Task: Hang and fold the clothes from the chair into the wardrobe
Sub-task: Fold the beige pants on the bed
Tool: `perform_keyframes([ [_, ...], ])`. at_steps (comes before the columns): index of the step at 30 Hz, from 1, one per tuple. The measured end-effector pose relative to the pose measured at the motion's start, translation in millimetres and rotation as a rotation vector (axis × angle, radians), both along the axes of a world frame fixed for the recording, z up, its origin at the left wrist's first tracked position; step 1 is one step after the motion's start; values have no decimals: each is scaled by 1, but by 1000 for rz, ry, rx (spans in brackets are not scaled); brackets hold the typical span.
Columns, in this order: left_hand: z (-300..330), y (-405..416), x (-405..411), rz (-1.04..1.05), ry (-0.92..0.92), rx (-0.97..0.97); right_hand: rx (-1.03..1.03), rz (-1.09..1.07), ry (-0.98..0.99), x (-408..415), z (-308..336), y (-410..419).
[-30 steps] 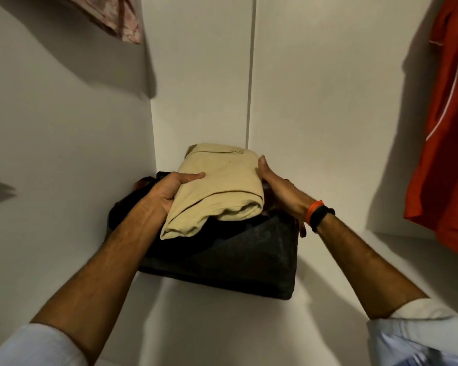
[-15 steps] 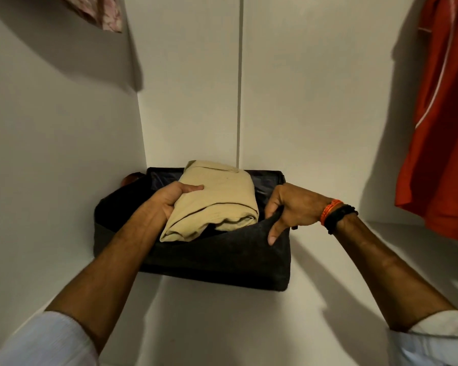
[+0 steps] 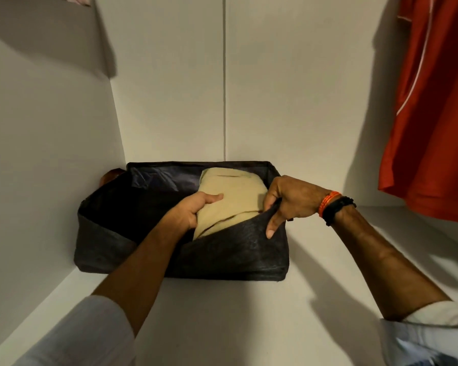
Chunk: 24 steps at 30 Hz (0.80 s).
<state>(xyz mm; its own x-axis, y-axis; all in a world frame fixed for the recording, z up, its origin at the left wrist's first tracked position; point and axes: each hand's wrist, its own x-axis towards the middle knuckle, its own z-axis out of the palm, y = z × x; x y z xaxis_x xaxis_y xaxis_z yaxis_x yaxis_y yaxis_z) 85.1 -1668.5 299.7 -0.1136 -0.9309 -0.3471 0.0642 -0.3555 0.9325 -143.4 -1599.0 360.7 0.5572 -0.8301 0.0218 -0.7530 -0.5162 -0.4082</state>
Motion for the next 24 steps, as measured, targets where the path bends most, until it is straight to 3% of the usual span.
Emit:
perform_keyframes([
  [3,-12,3,-15,-100,-215,42,9,-4,9,-2,-1,-1],
  [8,-45,-26,-9,-24,-81,75,16,11,21,2,-9,-5],
  [10,-48,-29,-12,-47,-149,79,22,12,18,3,-10,-7],
  [12,-41,-20,-16,-8,-354,28,28,12,25,3,-11,-9],
  [15,-29,-21,-21,53,-803,-135,33,16,16,1,-11,-10],
  [17,-20,-25,-22,98,-1082,-405,38,17,-2,-2,-10,-10],
  [18,-18,-30,-25,83,-1119,-571,43,18,-14,-4,-10,-9],
  [20,-23,-36,-32,-93,-1133,-744,44,18,-35,-5,-10,-8],
  [24,-54,-42,-41,-489,-1306,-459,23,19,-55,-5,-13,-8],
])
